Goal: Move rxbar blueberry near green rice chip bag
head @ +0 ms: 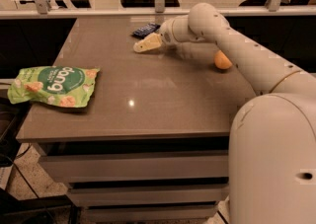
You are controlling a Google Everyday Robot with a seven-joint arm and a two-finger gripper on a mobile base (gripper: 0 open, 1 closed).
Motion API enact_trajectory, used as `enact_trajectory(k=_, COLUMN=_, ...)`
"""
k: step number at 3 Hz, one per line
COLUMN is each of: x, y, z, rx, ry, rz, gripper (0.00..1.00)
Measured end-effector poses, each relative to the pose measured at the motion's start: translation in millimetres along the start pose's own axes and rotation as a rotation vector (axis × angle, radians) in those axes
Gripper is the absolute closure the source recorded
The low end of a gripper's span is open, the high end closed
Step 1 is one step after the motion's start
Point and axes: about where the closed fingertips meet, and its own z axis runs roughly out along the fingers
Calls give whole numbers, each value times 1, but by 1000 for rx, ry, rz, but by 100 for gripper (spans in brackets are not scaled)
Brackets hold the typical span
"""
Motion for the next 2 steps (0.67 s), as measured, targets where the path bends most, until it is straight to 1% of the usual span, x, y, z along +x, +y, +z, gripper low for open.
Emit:
enact_trajectory(k=1, x=-21, y=-1, z=-16, rx=1, ry=-70, rz=22, gripper=0)
enact_trajectory(k=2, x=-44, y=-4, z=-37, rx=25, ry=-125, rz=19, gripper=0)
